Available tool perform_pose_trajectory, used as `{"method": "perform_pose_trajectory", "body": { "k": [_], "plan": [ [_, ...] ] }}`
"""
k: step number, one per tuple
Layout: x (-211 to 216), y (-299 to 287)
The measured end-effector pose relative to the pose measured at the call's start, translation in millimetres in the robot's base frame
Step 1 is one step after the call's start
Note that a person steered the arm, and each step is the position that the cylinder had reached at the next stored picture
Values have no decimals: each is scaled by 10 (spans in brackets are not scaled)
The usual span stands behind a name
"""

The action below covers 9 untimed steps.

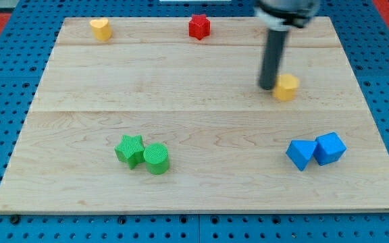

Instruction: Separate the blue blocks

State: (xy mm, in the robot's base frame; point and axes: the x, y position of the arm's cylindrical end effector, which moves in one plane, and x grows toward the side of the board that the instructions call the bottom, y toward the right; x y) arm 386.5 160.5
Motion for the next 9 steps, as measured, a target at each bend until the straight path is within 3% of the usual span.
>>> {"method": "perform_pose_trajectory", "body": {
  "k": [1,2,4,6,8,9],
  "plan": [
    [0,185],
    [0,-268],
    [4,-319],
    [563,-142],
    [844,52],
    [947,490]
  ]
}}
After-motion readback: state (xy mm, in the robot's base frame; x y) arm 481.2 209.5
